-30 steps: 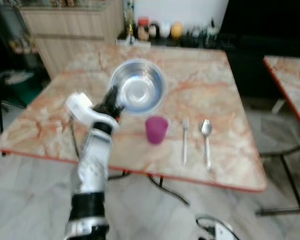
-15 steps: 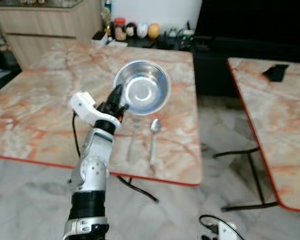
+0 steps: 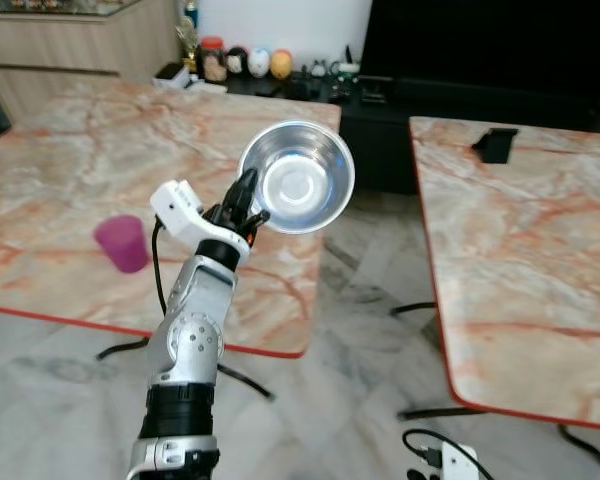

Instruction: Setting the table

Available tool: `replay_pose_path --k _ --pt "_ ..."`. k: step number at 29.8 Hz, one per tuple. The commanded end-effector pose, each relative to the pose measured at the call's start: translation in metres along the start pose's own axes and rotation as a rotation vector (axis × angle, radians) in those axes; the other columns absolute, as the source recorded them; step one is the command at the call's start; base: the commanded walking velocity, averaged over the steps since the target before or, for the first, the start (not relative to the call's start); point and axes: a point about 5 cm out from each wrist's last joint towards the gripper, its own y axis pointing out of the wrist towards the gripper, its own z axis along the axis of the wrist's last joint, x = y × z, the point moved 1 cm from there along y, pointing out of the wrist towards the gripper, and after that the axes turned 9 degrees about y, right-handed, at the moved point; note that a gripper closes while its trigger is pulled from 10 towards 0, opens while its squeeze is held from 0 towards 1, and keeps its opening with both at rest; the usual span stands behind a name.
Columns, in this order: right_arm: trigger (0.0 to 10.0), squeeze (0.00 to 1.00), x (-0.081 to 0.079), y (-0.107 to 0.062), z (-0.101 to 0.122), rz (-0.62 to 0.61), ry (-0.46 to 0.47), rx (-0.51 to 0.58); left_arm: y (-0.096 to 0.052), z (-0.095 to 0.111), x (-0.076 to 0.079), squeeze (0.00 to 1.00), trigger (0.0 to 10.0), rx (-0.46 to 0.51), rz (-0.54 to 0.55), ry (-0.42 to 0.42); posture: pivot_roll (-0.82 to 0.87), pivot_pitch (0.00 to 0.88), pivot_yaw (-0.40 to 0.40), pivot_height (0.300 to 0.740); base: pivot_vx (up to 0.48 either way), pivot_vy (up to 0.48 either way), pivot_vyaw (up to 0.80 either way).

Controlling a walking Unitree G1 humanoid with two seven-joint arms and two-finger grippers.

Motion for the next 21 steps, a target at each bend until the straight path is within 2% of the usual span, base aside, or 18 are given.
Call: replay_pose_path --k 1,21 --pt "10.0 0.00 0.0053 -0.0018 -0.0041 -0.014 0.008 -0.016 0.0031 0.0031 0.0127 0.00 10.0 0.015 -0.040 -0.002 0.06 0.000 -0.033 0.740 0.000 -0.454 -0.72" --pt "10.0 0.00 0.0059 -0.0026 -0.0056 -0.010 -0.011 -0.017 0.0021 -0.0020 0.0131 0.00 10.0 -0.002 -0.052 0.016 0.05 0.000 -0.031 0.740 0.000 -0.453 -0.02"
